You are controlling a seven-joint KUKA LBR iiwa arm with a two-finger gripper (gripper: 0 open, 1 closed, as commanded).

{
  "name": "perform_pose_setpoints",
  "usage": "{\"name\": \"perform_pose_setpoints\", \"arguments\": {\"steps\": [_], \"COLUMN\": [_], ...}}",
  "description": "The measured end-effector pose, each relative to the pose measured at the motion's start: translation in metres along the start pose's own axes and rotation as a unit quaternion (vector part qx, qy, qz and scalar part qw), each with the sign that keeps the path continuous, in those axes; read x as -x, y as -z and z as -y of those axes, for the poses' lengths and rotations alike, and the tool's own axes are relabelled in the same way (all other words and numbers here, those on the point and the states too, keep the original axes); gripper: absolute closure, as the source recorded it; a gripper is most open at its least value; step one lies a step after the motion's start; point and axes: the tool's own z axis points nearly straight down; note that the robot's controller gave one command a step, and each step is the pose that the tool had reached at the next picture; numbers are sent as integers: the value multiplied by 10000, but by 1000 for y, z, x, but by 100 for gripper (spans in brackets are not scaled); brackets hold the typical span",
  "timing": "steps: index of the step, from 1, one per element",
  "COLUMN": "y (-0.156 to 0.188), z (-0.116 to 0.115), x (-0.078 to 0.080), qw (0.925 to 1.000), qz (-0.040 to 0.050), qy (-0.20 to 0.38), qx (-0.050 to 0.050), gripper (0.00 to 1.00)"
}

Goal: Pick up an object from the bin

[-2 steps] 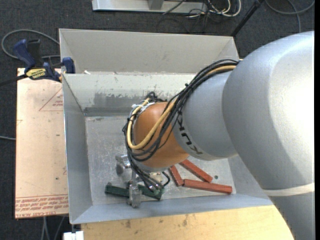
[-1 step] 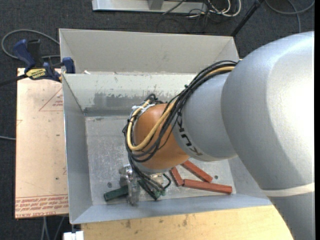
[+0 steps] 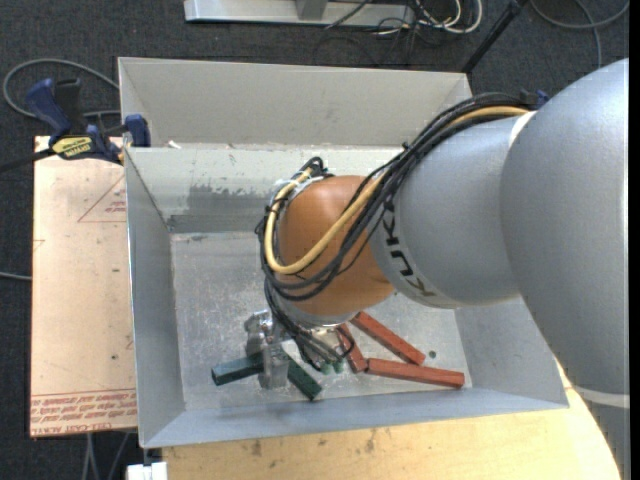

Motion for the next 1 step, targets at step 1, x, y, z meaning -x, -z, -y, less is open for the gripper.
{"name": "perform_pose_setpoints", "arguments": {"steps": [1], "y": [48], "z": [-1], "x": [2], "qw": [10000], "qz": [2], "qy": [-6], "qx": [-2], "gripper": [100]}}
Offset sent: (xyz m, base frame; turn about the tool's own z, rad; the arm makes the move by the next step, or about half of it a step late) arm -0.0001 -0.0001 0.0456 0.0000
